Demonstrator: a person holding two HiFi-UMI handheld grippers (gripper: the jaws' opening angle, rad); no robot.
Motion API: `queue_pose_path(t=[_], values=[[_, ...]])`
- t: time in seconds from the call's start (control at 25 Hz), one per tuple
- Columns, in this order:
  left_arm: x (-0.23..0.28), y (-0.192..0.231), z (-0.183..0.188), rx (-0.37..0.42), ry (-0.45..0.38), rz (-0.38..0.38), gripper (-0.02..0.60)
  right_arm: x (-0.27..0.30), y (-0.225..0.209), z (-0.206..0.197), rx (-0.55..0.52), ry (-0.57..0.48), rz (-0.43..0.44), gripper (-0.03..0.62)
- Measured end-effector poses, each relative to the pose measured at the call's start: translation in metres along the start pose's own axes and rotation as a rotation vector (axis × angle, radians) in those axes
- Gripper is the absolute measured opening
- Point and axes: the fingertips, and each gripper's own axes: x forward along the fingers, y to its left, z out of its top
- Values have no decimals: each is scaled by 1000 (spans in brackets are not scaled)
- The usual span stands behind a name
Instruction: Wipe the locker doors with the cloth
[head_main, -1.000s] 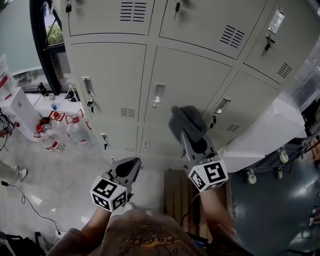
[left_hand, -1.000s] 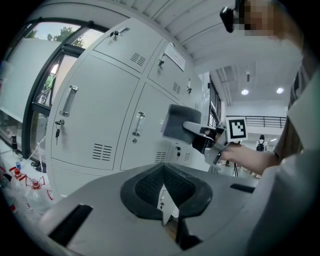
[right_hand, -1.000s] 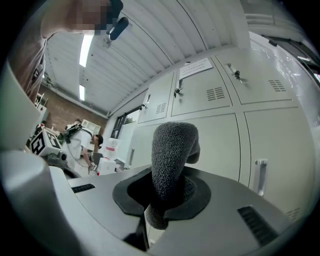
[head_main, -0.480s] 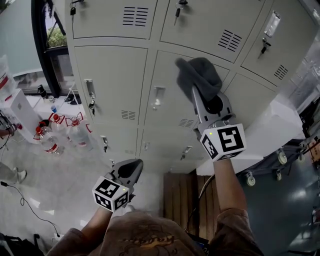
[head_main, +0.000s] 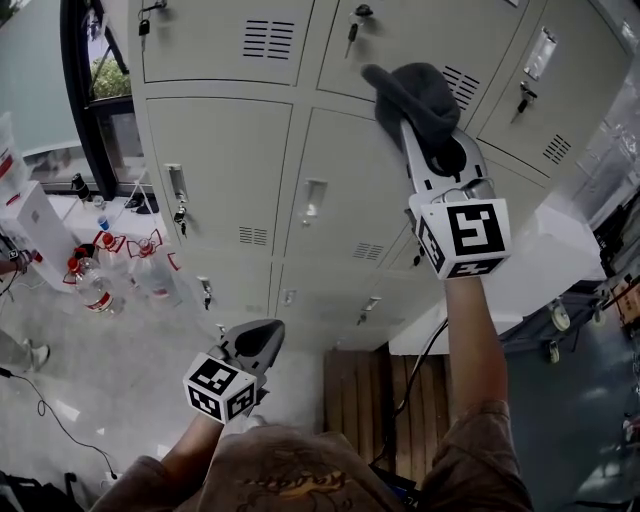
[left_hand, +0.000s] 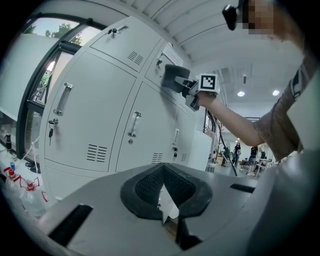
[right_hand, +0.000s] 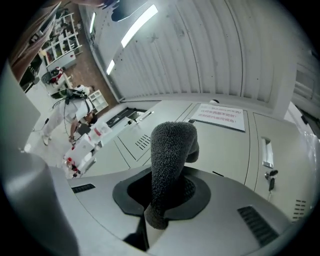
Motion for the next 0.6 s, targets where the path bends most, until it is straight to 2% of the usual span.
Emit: queue_pose_path(t=[0.24,0.6], values=[[-3,7,2,-3,-9,15,3,30,28,-15,-120,89,42,37],[-8,21,-1,-21,-13,50,4,62,48,-42,-144,173,87,38]])
